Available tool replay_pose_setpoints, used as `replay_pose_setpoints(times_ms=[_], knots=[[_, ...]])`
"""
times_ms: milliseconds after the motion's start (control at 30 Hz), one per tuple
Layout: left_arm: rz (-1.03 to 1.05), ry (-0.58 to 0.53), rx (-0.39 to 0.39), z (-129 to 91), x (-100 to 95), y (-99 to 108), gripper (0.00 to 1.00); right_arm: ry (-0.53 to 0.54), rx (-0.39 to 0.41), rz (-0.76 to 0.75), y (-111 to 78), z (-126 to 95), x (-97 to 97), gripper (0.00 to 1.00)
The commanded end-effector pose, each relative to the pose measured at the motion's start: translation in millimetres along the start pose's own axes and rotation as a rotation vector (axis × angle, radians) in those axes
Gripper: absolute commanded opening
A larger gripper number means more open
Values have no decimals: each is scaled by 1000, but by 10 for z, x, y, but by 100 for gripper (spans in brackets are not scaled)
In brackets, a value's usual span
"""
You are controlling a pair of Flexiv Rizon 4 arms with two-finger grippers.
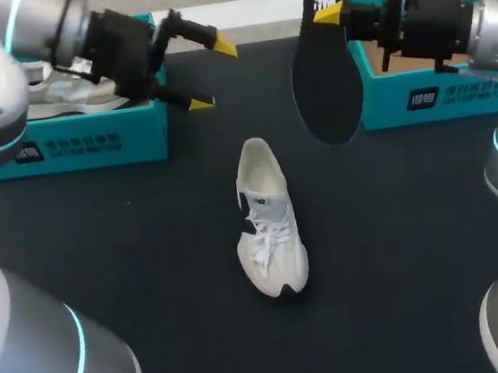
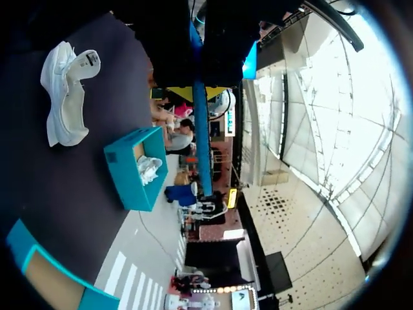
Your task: Take the shoe out of the shoebox, open the shoe tongue, remove and reinsert the insole, then place the shoe into the shoebox
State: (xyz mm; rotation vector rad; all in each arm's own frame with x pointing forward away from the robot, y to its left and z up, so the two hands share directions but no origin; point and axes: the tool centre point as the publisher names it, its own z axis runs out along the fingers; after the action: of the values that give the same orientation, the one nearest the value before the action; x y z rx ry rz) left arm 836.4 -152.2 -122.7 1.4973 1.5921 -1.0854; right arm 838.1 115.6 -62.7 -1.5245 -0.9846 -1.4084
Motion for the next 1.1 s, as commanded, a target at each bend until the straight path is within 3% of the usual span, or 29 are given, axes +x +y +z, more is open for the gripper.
replay_pose_setpoints(times_ms=[33,200,400,567,667,733,767,1100], knots=[[21,-203,-26,-76,26,-153,100,-25,12,40,168,354,-39,0],[46,-225,-24,-55,-33,-167,100,-40,1,132,225,568,-126,0],[76,-252,-35,8,-106,-129,100,-45,21,208,121,857,-264,0],[99,-284,-18,57,-175,-106,93,-35,23,226,83,1039,-314,0],[113,-298,-5,96,-208,-102,80,-30,26,229,93,1142,-327,0],[119,-305,8,119,-229,-101,60,-31,32,232,106,1200,-336,0],[121,-306,12,128,-241,-104,55,-31,34,233,114,1221,-340,0],[133,-324,35,192,-276,-161,44,-40,41,233,167,1306,-335,0]])
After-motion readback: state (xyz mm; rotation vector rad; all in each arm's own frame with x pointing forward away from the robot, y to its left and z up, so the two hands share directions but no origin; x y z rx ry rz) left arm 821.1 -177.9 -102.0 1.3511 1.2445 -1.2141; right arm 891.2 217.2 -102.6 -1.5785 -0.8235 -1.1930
